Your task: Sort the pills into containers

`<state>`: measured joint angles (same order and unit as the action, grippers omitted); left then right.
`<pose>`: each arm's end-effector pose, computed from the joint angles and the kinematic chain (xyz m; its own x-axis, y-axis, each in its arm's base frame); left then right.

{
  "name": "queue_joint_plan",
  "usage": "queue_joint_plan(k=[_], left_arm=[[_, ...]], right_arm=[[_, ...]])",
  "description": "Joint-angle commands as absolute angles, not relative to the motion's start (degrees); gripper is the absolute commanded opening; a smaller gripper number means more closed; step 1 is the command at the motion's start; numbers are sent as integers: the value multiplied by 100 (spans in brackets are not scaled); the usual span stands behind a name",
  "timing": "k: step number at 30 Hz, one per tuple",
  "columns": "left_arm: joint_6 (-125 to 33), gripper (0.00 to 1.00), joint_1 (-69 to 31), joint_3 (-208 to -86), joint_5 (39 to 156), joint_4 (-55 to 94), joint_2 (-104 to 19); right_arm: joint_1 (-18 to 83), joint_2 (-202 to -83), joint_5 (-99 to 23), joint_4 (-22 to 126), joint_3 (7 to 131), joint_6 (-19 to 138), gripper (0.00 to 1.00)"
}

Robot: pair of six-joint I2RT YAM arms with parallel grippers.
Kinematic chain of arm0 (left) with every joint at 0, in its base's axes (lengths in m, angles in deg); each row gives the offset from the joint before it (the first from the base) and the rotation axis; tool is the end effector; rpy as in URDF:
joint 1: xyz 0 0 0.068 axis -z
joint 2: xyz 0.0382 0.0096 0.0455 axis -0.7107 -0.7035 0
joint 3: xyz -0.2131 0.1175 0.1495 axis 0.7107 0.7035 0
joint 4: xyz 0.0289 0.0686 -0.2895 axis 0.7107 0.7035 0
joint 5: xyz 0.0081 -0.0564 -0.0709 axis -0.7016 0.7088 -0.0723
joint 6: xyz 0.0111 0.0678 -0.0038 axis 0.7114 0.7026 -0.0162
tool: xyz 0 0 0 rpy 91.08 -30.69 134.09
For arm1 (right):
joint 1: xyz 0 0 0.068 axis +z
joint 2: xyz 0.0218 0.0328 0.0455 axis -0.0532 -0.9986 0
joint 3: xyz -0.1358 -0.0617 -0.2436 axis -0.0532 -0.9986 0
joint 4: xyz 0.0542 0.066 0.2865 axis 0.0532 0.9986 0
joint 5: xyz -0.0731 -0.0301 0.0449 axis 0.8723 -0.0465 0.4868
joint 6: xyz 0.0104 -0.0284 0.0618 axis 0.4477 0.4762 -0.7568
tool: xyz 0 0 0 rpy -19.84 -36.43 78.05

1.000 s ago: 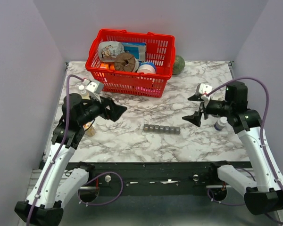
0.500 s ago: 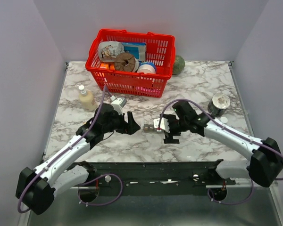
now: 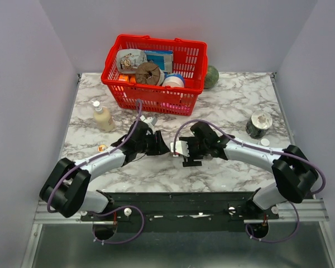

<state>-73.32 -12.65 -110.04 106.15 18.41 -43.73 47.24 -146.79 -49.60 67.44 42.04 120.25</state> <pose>0.2511 -0.1802 0.1623 -0.8476 -0.1634 -0.5049 0.2340 0.7388 -0.6320 0.2290 0.2486 0.1669 0.3064 -0.7606 -0.5723 -0.9363 -0.1325 -0.3252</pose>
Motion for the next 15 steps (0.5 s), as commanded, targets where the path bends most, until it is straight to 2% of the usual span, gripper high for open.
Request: queue_joint_plan(k=[1,15], left_arm=[[-7413,49,-1251,-11213,10585,1410,-4724],[-7667,47,-1251,-11354,10963,760,-5779]], right_arm=[[4779,-14971,-4710,6441,4306,11938,81],[4805,-15675,-4490,6485,4719,11587,68]])
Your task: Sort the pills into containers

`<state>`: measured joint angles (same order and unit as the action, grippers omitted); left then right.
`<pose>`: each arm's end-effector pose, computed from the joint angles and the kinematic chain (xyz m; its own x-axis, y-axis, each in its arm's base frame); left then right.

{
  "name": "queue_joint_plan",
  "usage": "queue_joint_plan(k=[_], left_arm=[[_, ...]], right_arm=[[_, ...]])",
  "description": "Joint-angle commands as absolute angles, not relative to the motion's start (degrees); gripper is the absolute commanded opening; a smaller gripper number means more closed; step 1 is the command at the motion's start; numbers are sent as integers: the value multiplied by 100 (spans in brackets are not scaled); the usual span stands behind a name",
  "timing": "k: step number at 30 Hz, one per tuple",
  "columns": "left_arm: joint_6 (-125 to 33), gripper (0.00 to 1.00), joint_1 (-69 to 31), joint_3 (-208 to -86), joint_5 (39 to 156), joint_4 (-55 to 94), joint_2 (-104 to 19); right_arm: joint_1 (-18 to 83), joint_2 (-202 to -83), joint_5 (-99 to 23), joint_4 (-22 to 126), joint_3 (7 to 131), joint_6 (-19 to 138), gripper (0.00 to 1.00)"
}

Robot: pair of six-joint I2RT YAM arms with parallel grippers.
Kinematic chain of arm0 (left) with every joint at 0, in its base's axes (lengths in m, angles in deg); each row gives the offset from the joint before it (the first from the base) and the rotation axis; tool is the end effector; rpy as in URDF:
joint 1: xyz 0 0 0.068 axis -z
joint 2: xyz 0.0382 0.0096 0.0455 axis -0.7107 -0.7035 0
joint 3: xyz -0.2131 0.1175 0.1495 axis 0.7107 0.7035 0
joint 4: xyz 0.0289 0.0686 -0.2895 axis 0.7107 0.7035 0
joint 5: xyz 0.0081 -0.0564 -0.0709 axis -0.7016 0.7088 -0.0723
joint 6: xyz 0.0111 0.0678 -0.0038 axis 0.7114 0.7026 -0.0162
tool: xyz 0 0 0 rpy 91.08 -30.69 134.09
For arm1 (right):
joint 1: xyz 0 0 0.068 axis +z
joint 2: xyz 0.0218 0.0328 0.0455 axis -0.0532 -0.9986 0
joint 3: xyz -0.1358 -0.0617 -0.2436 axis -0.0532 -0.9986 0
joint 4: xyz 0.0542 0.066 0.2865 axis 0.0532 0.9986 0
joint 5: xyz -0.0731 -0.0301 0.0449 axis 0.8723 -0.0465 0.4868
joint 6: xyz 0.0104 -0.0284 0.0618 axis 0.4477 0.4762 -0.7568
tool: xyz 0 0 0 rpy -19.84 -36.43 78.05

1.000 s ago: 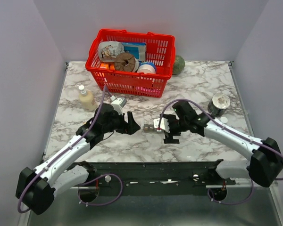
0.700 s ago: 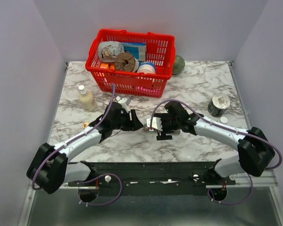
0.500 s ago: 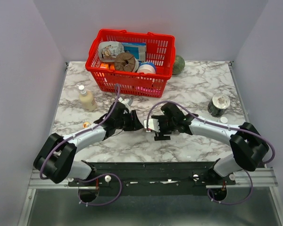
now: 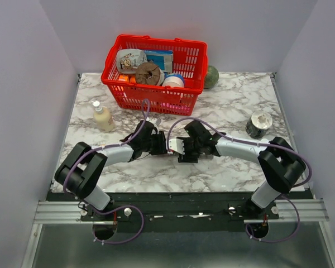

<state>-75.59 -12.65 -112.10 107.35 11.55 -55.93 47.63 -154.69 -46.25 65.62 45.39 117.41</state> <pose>0.2711 -0.1944 0.1222 -0.8844 -0.1695 -0.4348 0.1762 0.7414 -0.6475 0.2461 0.2643 0.1425 0.2377 -0.8108 -0.5349 -0.9531 -0.0885 -0.2895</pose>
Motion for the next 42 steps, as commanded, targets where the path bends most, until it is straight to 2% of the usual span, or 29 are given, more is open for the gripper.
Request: queue_joint_plan(k=[1,16,23,27,33,42], left_arm=[[-7676,47,-1251,-11371,10990,751,-5797],[-7791,43,-1260,-11248,10797,971,-6078],[-7791,43,-1260,-11064,10691,1023,-6008],[-7791,43,-1251,-11028,10665,1023,-6016],[-7782,45,-1260,-11055,10682,1041,-5973],[-7826,54,-1260,-11055,10911,1032,-5674]], right_arm=[[4805,-15710,-4499,6494,4719,11578,67],[4805,-15860,-4543,6784,4921,11314,50],[4770,-15833,-4639,6942,4965,11173,52],[4744,-15825,-4631,6986,4965,11129,58],[4744,-15763,-4587,7013,4930,11155,62],[4744,-15789,-4543,7021,4921,11156,59]])
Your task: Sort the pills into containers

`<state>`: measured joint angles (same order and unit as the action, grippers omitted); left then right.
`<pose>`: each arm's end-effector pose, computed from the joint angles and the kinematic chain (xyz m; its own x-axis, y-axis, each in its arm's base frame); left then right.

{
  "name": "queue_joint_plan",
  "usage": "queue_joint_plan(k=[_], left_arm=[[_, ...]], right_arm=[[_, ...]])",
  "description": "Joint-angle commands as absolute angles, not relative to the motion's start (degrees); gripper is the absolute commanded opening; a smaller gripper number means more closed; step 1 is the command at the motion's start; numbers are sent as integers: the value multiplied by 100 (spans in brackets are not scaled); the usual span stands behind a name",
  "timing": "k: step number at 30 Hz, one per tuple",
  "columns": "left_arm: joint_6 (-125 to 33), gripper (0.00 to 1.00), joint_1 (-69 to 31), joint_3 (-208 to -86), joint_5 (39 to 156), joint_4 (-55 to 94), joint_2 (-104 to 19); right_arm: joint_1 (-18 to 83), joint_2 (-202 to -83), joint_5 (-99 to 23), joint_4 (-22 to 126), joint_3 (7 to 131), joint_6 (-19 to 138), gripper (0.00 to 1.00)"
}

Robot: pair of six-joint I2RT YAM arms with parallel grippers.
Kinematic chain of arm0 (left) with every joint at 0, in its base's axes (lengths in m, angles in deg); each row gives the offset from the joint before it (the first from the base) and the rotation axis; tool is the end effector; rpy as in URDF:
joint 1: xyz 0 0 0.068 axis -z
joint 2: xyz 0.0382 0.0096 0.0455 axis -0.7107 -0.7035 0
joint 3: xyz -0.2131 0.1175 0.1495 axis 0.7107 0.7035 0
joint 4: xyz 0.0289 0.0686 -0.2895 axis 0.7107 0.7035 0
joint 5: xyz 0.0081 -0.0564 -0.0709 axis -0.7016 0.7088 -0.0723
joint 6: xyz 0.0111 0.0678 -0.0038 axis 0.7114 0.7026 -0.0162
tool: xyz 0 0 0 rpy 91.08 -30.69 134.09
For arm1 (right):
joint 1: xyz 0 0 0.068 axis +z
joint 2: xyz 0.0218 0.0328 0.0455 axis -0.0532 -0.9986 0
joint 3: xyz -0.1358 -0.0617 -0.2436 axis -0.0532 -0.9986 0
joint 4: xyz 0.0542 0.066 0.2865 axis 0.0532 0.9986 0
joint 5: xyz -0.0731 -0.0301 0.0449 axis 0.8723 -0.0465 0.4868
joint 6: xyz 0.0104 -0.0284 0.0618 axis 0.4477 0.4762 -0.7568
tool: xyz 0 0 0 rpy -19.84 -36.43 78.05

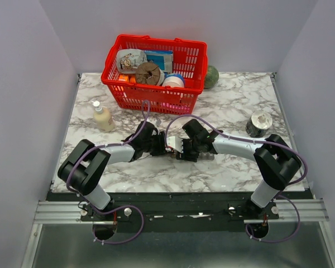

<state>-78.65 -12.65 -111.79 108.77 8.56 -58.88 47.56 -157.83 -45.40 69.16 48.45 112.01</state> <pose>0.2727 -0.1969 0.1096 -0.9014 -0.1966 -0.3858 0.1336 0.7213 -0.6796 0.2529 0.2692 0.1364 0.1198 -0.8455 -0.5203 -0.9793 -0.0145 -0.2019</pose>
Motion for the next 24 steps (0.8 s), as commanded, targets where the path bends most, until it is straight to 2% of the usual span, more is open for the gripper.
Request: queue_joint_plan(k=[1,8,20,23,24], left_arm=[[-7817,54,-1260,-11055,10946,1041,-5656],[-7808,53,-1225,-11055,11235,953,-5893],[-7817,44,-1189,-11081,11060,953,-6271],[-7799,41,-1181,-11081,11034,962,-6350],[-7799,39,-1189,-11090,11034,953,-6368]], right_arm=[[4744,-15781,-4543,7013,4930,11156,59],[4717,-15780,-4543,7039,4921,11103,59],[4647,-15666,-4613,7109,4886,11112,58],[4647,-15675,-4692,7144,4912,11085,56],[4647,-15710,-4710,7153,4930,11085,52]])
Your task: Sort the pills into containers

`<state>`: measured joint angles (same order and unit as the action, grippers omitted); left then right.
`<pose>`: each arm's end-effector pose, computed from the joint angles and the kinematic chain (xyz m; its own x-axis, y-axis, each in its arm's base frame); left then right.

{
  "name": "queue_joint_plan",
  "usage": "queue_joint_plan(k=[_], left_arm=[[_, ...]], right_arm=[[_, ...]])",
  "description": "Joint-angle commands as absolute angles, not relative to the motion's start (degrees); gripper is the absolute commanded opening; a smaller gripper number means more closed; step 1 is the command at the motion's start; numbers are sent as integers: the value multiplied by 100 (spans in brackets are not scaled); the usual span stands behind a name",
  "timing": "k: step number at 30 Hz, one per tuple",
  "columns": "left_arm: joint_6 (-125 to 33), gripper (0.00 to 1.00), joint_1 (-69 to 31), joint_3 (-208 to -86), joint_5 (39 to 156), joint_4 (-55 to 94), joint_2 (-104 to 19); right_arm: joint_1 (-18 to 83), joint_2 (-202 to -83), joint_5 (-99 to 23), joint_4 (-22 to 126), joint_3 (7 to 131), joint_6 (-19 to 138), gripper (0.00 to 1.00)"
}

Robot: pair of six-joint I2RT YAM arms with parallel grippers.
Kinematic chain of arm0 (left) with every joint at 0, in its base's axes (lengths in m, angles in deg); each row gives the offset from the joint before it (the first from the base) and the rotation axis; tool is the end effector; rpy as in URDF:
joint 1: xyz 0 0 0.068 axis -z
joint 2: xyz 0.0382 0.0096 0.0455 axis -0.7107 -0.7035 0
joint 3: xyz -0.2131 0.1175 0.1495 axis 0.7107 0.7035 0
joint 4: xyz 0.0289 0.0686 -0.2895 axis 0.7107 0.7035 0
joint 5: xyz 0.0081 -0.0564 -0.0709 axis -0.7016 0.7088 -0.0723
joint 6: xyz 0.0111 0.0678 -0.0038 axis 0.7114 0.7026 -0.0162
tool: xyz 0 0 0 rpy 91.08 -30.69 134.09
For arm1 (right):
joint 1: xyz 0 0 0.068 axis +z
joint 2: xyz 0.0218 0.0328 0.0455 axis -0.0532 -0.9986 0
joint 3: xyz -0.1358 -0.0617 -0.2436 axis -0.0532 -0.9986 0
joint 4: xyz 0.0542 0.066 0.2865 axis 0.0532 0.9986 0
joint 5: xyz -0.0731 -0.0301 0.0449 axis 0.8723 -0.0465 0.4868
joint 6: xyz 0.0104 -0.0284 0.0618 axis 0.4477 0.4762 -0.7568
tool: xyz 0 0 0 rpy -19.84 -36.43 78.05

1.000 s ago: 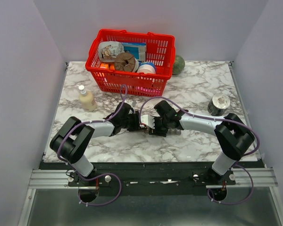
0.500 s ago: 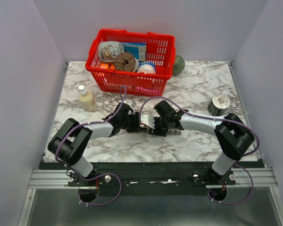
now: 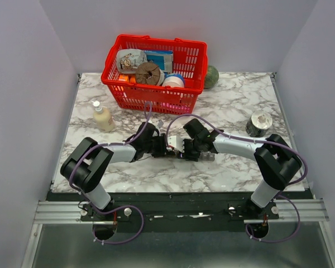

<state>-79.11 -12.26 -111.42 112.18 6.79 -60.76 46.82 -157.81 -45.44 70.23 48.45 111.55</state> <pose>0.2693 -0.2011 0.1010 -0.9223 -0.1661 -0.3490 0.1427 0.6928 -0.7068 0.2548 0.2645 0.1353 0.0942 -0.8533 -0.5128 -0.9829 0.0022 -0.1843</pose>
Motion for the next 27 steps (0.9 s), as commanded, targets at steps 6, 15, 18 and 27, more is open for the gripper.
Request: queue_joint_plan(k=[6,15,18,27], left_arm=[[-7729,30,-1189,-11116,10990,1032,-6491],[-7624,24,-1189,-11160,10867,1208,-6597],[-7606,24,-1189,-11151,10849,1234,-6614],[-7571,24,-1189,-11143,10849,1269,-6597]], right_arm=[[4533,-15833,-5034,7381,5149,10910,39],[4120,-16096,-5826,8049,5703,10655,37],[4067,-16210,-5914,8216,5852,10593,36],[3672,-16615,-6248,8691,6433,10224,60]])
